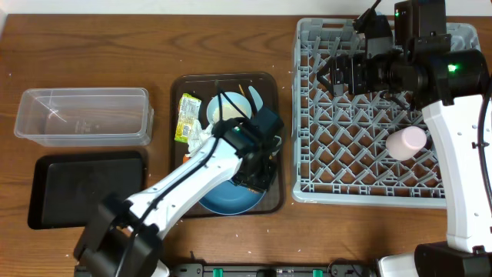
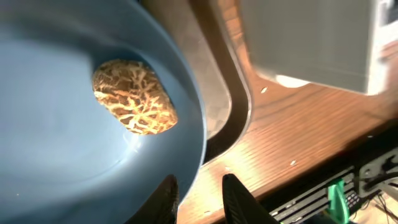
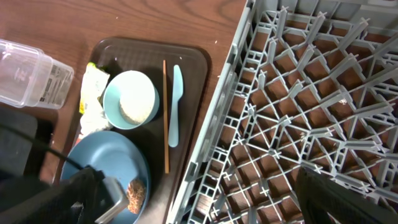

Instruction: Sort waste into correct bins and load items into the dishwasher rack

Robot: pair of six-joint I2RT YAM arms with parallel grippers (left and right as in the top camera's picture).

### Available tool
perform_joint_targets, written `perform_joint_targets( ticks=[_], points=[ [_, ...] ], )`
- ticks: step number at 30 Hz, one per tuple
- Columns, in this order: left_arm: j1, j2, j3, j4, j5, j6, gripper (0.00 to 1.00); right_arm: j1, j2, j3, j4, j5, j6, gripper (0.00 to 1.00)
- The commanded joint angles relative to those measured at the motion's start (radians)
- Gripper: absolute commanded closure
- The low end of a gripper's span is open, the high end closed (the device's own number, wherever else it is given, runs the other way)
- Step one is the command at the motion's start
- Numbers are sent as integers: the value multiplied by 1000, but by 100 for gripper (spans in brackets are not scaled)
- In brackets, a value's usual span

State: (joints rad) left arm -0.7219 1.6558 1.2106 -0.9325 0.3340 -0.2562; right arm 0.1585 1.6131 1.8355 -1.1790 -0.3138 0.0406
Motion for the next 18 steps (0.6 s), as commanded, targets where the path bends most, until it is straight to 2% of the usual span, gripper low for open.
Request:
perform_joint_targets(
  ticks=[1, 9, 18],
  points=[
    [-24, 19, -5, 14, -1, 11, 74, 6, 0, 0, 5, 4, -4, 5],
    [-112, 79, -16, 14, -10, 12, 71, 5, 0, 0, -2, 4, -5, 5],
    [-113, 114, -16, 28, -121, 12, 69, 5, 0, 0, -2, 4, -5, 5]
  ],
)
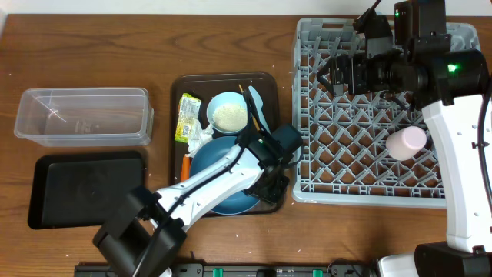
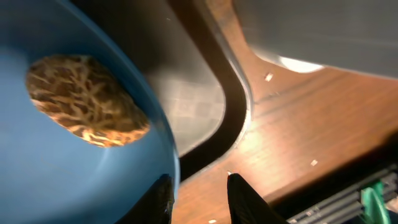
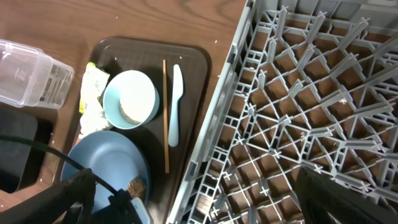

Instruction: Sort waste into correct bins and load items into the dishwasher rack

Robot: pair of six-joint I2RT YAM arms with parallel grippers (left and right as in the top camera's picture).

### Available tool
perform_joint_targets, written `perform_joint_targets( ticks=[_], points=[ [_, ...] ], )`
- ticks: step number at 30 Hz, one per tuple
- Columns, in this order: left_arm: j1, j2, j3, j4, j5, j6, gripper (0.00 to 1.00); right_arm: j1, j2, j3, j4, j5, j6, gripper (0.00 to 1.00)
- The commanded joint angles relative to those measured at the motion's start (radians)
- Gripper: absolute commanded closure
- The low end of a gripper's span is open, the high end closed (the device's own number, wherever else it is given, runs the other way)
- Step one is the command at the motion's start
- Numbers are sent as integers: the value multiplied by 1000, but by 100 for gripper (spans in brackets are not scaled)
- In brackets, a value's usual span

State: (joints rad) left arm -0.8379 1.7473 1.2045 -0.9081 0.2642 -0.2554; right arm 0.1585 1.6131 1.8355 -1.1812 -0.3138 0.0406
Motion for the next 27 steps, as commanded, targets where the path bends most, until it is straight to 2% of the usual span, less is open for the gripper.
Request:
perform_joint_targets(
  ticks=[1, 5, 13, 19, 22, 27],
  points=[
    [3, 28, -10, 11, -53, 11, 69, 5, 0, 0, 0, 4, -5, 5],
    [3, 51, -10, 45, -53, 11, 66, 5, 0, 0, 0, 4, -5, 5],
    [28, 82, -10, 63, -60, 7, 67, 5, 0, 0, 0, 4, -5, 4],
    [82, 82, -10, 76, -101, 8, 89, 5, 0, 0, 1, 4, -5, 5],
    [128, 82, -10, 88, -146, 12, 92, 5, 0, 0, 1, 4, -5, 5],
    [199, 82, -10, 90, -113, 15, 91, 5, 0, 0, 0, 4, -5, 4]
  ],
)
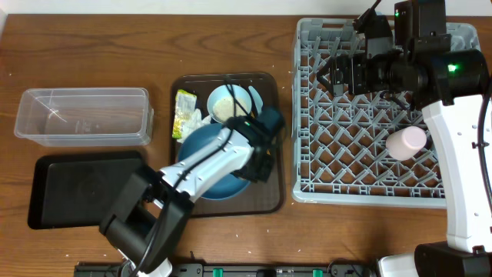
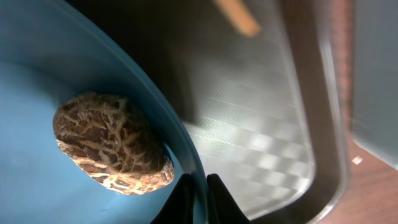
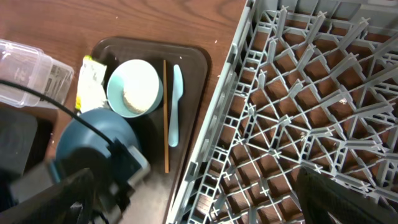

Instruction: Sort waste into correct bins and load items into the dishwasher rack

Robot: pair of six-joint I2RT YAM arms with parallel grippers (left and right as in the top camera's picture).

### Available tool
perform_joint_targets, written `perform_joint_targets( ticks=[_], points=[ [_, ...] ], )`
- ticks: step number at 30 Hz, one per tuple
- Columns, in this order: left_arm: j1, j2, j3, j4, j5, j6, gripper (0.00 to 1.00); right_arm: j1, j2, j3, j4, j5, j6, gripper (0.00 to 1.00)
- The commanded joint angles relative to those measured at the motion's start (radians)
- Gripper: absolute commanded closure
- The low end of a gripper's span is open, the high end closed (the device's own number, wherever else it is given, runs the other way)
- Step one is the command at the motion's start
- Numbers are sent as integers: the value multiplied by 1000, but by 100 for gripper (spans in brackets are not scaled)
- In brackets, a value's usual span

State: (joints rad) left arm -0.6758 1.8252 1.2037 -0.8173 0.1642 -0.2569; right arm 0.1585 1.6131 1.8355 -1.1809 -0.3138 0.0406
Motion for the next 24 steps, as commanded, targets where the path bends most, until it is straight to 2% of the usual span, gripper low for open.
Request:
perform_joint_targets(
  ticks=[1, 4, 7, 8, 14, 17, 18, 21, 24],
  points=[
    [43, 4, -9, -1, 13, 17, 90, 5, 0, 0, 0, 4, -5, 4],
    [51, 4, -9, 1, 111, 17, 83, 5, 0, 0, 0, 4, -5, 4],
    [48, 5, -9, 5, 108, 28, 83, 5, 0, 0, 0, 4, -5, 4],
    [48, 7, -9, 11, 108, 29, 79, 5, 0, 0, 0, 4, -5, 4],
    [48, 52, -9, 34, 125, 27, 78, 5, 0, 0, -4, 4, -5, 4],
    [48, 60, -9, 29, 136, 27, 81, 5, 0, 0, -6, 4, -5, 4],
    [48, 60, -9, 27, 135, 27, 87, 5, 0, 0, -6, 4, -5, 4],
    [49, 56, -6, 15, 135, 27, 94, 5, 0, 0, -5, 4, -5, 4],
    [49, 50, 17, -28, 133, 27, 94, 5, 0, 0, -5, 4, -5, 4]
  ],
)
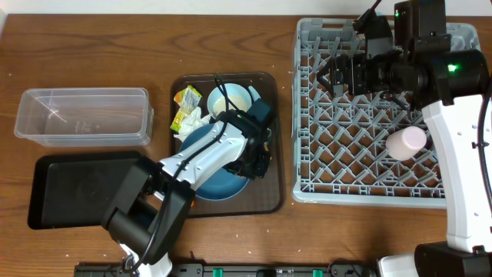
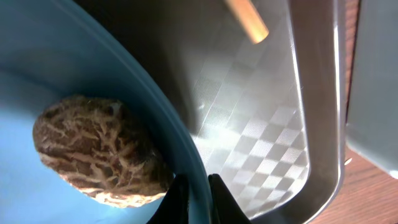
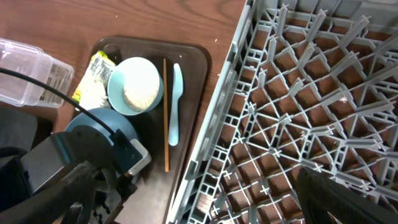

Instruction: Sort waste into correct bins and load items into the dishwasher rack

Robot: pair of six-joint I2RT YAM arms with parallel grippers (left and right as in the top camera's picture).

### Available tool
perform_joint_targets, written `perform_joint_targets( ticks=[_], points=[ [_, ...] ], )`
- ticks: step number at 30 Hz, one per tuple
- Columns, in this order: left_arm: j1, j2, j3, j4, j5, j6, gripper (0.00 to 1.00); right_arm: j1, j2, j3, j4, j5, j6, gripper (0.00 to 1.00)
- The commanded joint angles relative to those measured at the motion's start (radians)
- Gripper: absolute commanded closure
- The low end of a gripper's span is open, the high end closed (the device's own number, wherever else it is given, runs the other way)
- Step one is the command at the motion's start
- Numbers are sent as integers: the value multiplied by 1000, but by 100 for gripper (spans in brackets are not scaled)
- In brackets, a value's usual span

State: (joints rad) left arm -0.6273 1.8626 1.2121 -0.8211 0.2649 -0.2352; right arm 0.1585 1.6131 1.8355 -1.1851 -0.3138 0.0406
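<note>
A blue plate [image 1: 215,165] with a brown mottled food lump [image 2: 93,149] on it lies on the dark tray [image 1: 273,201]. My left gripper [image 1: 259,158] is shut on the plate's right rim; in the left wrist view the two fingertips [image 2: 198,186] pinch the blue edge [image 2: 177,143]. The plate's back edge lies against a small bowl of rice [image 1: 229,100] and a yellow wrapper [image 1: 184,104]. My right gripper [image 1: 336,75] hangs open over the back left of the grey dishwasher rack [image 1: 369,188], with nothing between its fingers [image 3: 81,186].
A light blue spoon [image 3: 175,106] and a wooden chopstick [image 3: 165,118] lie on the tray beside the bowl. A pink cup [image 1: 406,141] lies in the rack. A clear container [image 1: 84,115] and a black bin [image 1: 84,188] stand at the left.
My left gripper stays shut on the plate's rim and has turned slightly with it. The bowl and wrapper sit a touch further back. The right arm has not moved.
My left gripper was open beside the plate's right rim, with the plate at the tray's front. Then it straddled the rim near the tray's front right corner. Then it was shut on the rim, the plate further back against bowl and wrapper, as now.
</note>
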Motion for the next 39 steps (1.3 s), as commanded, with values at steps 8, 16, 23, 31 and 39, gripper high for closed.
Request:
perform_joint_targets(
  ticks=[8, 16, 23, 31, 39],
  points=[
    [8, -155, 74, -109, -15, -72, 93, 5, 0, 0, -1, 4, -5, 4],
    [113, -412, 75, -108, -49, -145, 94, 5, 0, 0, 7, 4, -5, 4],
    [128, -447, 75, -161, -135, -145, 94, 5, 0, 0, 19, 4, -5, 3],
    [173, -507, 75, -257, -220, -171, 94, 5, 0, 0, 19, 4, -5, 3],
    [393, -704, 75, -267, -160, -181, 94, 5, 0, 0, 20, 4, -5, 2]
  ],
)
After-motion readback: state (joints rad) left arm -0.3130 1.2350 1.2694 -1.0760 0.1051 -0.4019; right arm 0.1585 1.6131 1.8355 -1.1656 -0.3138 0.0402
